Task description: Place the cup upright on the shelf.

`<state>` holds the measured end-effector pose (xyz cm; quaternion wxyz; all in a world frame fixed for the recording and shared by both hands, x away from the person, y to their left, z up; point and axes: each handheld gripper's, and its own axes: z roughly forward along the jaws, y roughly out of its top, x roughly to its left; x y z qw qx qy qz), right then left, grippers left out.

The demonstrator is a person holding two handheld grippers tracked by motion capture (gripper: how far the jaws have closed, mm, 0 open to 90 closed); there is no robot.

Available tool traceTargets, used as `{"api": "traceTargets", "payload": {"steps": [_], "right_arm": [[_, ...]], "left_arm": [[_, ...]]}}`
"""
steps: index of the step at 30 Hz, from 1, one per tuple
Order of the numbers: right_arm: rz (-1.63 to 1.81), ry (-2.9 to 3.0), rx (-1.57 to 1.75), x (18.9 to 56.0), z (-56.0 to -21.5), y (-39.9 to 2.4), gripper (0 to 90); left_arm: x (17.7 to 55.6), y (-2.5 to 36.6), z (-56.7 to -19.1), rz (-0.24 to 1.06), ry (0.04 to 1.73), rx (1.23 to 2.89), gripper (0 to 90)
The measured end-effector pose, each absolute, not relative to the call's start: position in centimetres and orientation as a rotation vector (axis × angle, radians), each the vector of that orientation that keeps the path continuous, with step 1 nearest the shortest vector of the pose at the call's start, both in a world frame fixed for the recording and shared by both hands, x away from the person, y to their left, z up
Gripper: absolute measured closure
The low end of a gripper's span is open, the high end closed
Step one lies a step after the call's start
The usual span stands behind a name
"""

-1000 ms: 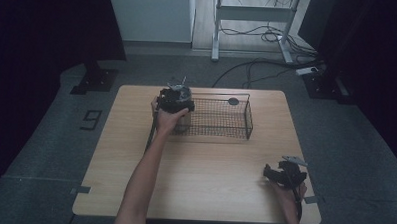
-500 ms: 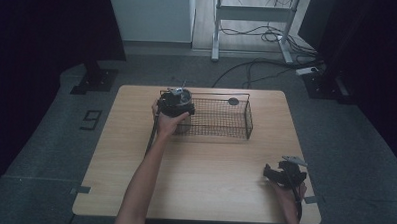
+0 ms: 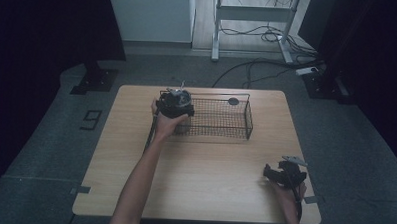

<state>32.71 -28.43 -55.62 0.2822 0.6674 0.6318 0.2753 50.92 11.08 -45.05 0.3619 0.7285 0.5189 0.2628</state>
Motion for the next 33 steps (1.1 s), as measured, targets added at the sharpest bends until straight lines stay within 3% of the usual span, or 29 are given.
{"api": "traceTargets", "payload": {"steps": [15, 24, 33], "right_arm": [[0.736, 1.691, 1.787, 32.7, -55.6, -28.4, 5.0], [0.736, 1.691, 1.788, 32.7, -55.6, -28.4, 5.0], [0.736, 1.691, 1.788, 32.7, -55.6, -28.4, 5.0]], "left_arm": [[48.1, 11.9, -41.8, 0.709, 1.266, 1.846, 0.7], [46.3, 11.8, -41.5, 0.757, 1.235, 1.874, 0.8], [44.9, 13.0, -41.8, 0.71, 1.23, 1.859, 0.8]]}}
